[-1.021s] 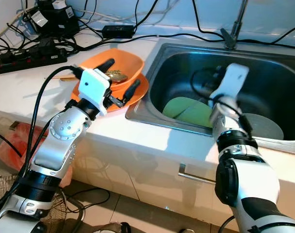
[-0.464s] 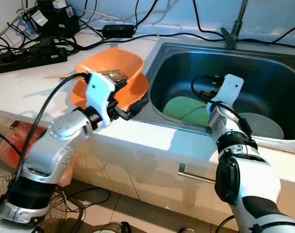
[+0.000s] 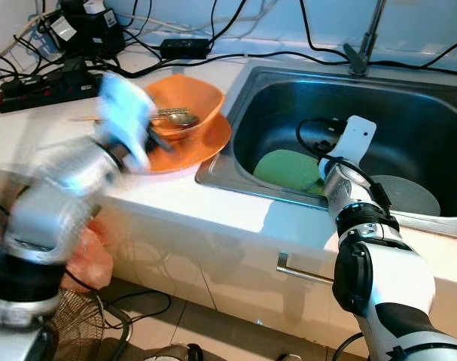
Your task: Kitchen organization
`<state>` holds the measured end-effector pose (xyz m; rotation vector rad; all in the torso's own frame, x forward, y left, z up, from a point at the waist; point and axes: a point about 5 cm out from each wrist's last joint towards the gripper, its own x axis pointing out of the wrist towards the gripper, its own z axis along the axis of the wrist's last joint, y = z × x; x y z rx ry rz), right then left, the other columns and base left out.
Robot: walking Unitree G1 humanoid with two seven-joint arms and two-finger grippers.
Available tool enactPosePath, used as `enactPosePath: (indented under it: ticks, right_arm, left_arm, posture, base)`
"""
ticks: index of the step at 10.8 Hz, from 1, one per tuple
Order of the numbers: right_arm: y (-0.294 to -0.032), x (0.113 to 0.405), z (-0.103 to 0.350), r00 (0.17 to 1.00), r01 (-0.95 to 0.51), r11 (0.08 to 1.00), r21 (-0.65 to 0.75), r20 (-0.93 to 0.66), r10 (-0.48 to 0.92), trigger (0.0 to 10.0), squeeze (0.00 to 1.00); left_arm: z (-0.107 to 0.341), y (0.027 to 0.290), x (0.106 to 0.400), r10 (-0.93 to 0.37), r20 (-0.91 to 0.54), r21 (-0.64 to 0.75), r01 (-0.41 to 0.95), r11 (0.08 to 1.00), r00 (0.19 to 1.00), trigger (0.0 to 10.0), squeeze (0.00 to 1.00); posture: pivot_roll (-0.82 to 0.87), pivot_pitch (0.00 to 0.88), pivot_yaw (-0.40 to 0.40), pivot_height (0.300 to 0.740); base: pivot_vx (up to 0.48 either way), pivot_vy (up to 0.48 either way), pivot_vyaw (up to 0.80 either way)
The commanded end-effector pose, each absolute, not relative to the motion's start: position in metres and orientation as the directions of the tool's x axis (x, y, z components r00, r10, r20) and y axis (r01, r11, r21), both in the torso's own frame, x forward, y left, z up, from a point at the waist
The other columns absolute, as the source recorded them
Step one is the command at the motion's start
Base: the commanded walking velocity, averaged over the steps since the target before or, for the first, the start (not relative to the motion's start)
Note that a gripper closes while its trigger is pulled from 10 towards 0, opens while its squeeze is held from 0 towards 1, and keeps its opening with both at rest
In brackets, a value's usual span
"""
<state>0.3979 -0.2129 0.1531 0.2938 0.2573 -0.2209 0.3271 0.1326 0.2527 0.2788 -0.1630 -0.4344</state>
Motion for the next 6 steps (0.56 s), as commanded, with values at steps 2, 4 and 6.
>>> enactPosePath:
  ticks: [2, 4, 6]
  right_arm:
    - [-0.206, 0.403, 0.166, 0.954, 0.236, 0.945, 0.226, -0.241, -0.18, 10.0, 1.0]
    - [-0.199, 0.409, 0.184, 0.979, 0.169, 0.968, 0.187, -0.147, -0.143, 10.0, 1.0]
    - [-0.191, 0.413, 0.194, 0.989, 0.124, 0.965, 0.23, -0.109, -0.101, 10.0, 1.0]
  left_arm:
    - [0.255, 0.175, 0.337, -0.179, 0.157, 0.255, 0.135, 0.957, 0.971, 10.0, 1.0]
    - [0.256, 0.195, 0.332, -0.015, 0.239, 0.239, -0.043, 0.97, 0.971, 10.0, 1.0]
    - [0.26, 0.21, 0.323, 0.155, 0.323, 0.189, -0.224, 0.956, 0.933, 10.0, 1.0]
  posture:
    - [0.18, 0.085, 0.092, 0.74]
    - [0.18, 0.085, 0.089, 0.74]
    - [0.17, 0.085, 0.089, 0.74]
  base:
    - [0.0, 0.0, 0.0]
    - [0.0, 0.0, 0.0]
    - [0.0, 0.0, 0.0]
